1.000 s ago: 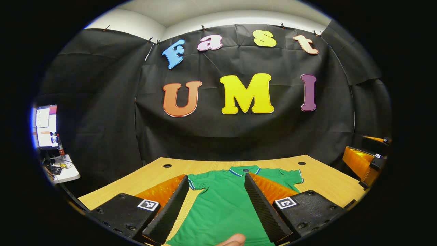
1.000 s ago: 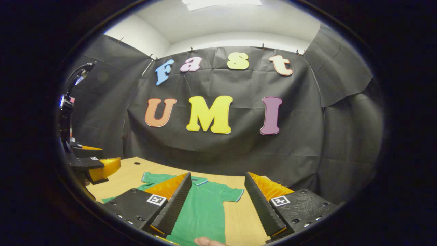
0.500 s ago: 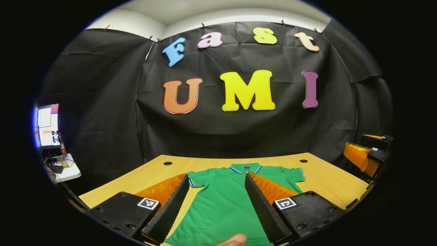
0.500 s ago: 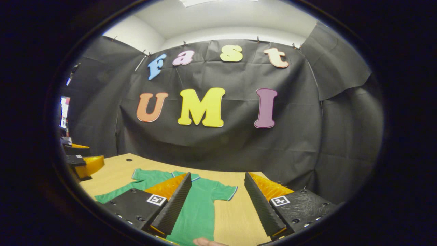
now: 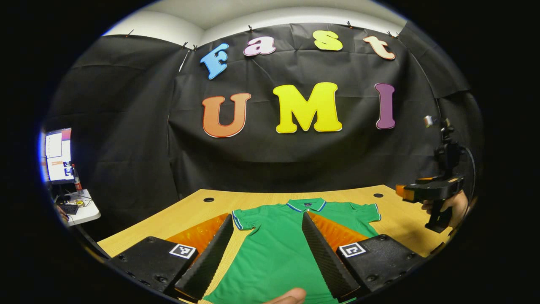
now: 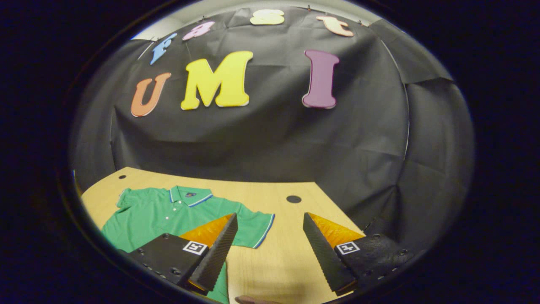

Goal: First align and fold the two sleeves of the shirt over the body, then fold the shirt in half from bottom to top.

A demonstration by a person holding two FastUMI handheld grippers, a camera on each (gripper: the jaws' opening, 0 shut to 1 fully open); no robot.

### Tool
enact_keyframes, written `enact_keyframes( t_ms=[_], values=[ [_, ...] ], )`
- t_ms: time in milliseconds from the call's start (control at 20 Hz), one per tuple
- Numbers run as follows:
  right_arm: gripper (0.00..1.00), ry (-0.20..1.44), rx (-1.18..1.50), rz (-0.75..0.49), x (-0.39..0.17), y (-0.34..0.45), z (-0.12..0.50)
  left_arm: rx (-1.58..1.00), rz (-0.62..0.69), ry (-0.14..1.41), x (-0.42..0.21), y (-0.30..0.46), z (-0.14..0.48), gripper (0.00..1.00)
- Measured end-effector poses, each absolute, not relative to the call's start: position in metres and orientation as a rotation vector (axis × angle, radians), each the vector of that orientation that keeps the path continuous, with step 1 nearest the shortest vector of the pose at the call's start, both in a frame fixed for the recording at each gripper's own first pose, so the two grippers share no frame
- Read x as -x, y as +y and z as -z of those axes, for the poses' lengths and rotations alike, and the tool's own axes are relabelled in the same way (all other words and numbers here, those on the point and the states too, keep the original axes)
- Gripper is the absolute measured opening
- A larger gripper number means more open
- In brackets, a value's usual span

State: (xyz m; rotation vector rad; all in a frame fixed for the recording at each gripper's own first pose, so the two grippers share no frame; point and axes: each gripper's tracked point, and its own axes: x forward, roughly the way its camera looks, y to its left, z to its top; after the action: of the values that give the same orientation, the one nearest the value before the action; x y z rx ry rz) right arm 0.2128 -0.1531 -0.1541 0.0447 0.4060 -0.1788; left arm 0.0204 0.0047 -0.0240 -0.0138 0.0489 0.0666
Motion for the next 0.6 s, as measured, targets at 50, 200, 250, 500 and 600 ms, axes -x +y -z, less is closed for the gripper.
enact_keyframes(
  t_ms=[50,200,250,500,600],
  values=[
    [0.95,0.439,-0.048,0.175,-0.225,-0.152,0.17,0.015,-0.073,0.052,-0.022,0.007,0.026,1.0],
    [0.95,0.501,-0.004,0.212,-0.257,-0.159,0.201,0.03,-0.114,0.041,-0.023,0.019,0.023,0.99],
    [0.95,0.517,-0.004,0.209,-0.266,-0.158,0.206,0.029,-0.116,0.035,-0.024,0.02,0.022,1.0],
    [0.9,0.671,-0.04,0.188,-0.298,-0.151,0.257,0.053,-0.145,0.051,-0.029,0.033,0.028,1.0],
    [0.83,0.709,-0.088,0.197,-0.306,-0.154,0.274,0.056,-0.146,0.064,-0.031,0.034,0.031,1.0]
  ],
)
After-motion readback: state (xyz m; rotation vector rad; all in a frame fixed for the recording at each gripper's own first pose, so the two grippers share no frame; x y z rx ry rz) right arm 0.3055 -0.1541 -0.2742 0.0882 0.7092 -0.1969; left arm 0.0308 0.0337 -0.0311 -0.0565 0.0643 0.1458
